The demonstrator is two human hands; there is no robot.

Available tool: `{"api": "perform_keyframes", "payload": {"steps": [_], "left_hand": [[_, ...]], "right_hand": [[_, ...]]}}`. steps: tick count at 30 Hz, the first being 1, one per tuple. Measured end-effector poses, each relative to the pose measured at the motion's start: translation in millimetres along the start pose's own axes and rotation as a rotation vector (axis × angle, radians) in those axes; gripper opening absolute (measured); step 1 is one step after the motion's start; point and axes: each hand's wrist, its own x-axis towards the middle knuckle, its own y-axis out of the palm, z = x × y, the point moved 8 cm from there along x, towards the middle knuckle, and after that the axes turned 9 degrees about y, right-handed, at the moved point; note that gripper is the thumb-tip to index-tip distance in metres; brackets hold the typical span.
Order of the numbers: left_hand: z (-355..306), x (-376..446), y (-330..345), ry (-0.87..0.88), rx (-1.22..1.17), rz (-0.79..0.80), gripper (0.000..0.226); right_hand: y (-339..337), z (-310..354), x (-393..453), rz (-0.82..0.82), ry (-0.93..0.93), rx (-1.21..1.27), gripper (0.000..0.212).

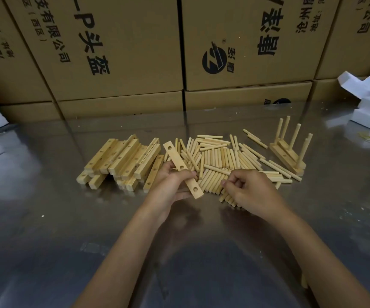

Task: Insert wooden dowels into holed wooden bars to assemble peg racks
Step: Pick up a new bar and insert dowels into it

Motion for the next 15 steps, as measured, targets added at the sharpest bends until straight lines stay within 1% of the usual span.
{"api": "perform_keyframes", "payload": {"steps": [2, 3, 7, 10, 11, 13, 15], "left_hand": [[0, 0, -1, -0.007, -0.031, -0.01, 0.022], [0, -1, -3, -0.007, -0.04, -0.026, 0.022], [0, -2, -10, 0.007, -0.06, -0.073, 0.032], [1, -2, -16, 0.002, -0.097, -0.127, 0.027], [1, -1, -20, -0.004, -0.091, -0.15, 0.026], [2, 1, -22, 0.004, -0.055, -0.149, 0.022], [1, 3, -21, 0.025, -0.043, -0.106, 0.018]], "right_hand": [[-4, 1, -1, -0.01, -0.008, -0.017, 0.027], [-6, 2, -1, -0.014, -0.007, -0.021, 0.027], [-6, 2, -2, -0.036, -0.01, -0.033, 0.02], [-9, 2, 0, -0.139, -0.043, -0.136, 0.006], [-11, 1, 2, -0.186, -0.045, -0.185, 0.005], [-15, -2, 11, -0.261, -0.022, -0.277, 0.016], [-15, 1, 25, -0.282, -0.001, -0.337, 0.02]]}}
